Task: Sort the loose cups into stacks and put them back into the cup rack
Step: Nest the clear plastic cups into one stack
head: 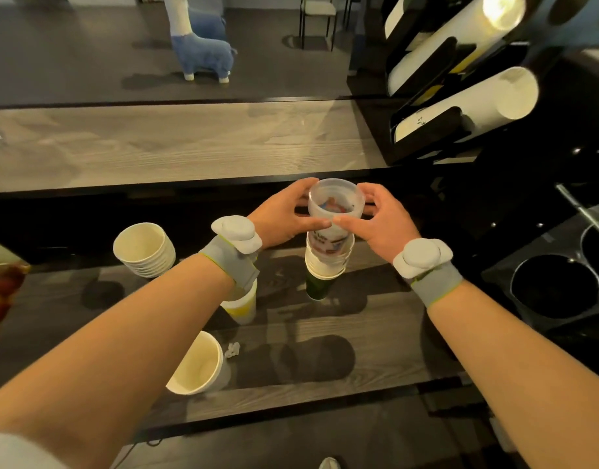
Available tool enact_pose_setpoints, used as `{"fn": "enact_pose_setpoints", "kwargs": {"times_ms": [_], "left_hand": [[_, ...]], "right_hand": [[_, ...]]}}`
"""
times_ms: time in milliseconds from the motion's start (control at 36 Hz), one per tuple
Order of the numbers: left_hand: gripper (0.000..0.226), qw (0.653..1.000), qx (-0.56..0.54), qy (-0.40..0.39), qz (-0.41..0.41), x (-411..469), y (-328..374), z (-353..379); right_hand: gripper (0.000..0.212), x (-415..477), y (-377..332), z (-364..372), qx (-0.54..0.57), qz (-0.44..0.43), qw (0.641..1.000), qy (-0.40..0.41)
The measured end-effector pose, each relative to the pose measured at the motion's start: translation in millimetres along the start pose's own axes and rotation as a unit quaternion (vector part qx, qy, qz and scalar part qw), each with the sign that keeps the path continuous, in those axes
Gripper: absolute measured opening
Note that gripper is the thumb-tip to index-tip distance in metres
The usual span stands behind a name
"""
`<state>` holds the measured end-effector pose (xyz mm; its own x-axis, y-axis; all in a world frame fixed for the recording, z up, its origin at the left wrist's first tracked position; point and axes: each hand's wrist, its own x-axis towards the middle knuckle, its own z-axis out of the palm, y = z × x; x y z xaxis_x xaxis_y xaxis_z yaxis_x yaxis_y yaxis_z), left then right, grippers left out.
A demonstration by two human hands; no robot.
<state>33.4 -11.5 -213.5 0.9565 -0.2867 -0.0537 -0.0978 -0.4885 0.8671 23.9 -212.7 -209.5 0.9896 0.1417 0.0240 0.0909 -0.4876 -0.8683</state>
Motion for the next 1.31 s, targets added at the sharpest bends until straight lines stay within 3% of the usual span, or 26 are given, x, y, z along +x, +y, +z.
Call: {"fn": "enact_pose_setpoints", "kwargs": {"times_ms": [361,556,639,833,944,1083,1306], "left_hand": [[0.067,0.991,-0.083,0.064,0.082,-16.8,50.2,-43.7],[0.083,0.984,-0.139,0.085,0.073,-52.4,50.3,-81.3],[0.092,0.980,-0.167,0.091,0.052,-74.7,36.5,-97.6],[0.070,0.975,-0.152,0.163,0.009,-140.8,-3.7,-135.5],[0.062,0.968,-0.155,0.198,-0.011,-172.8,-26.7,-152.3],[0.064,0.955,-0.177,0.231,-0.049,-217.1,-63.9,-171.5],[0.074,0.964,-0.114,0.228,-0.075,-265.4,-109.2,-177.4]], "right_hand": [[0.065,-1.1,-69.8,-21.5,0.030,-0.101,0.994,0.034],[0.060,-8.3,-109.6,0.5,0.059,-0.114,0.992,-0.005],[0.044,-9.3,-120.3,21.0,0.043,-0.110,0.993,-0.027],[0.017,-18.1,-154.3,88.5,-0.012,-0.123,0.987,-0.103],[0.057,-18.5,-167.7,129.7,-0.023,-0.128,0.981,-0.143],[0.054,-23.0,-179.6,182.0,-0.050,-0.132,0.973,-0.184],[0.052,-34.9,-176.5,241.8,-0.116,-0.171,0.945,-0.252]]}}
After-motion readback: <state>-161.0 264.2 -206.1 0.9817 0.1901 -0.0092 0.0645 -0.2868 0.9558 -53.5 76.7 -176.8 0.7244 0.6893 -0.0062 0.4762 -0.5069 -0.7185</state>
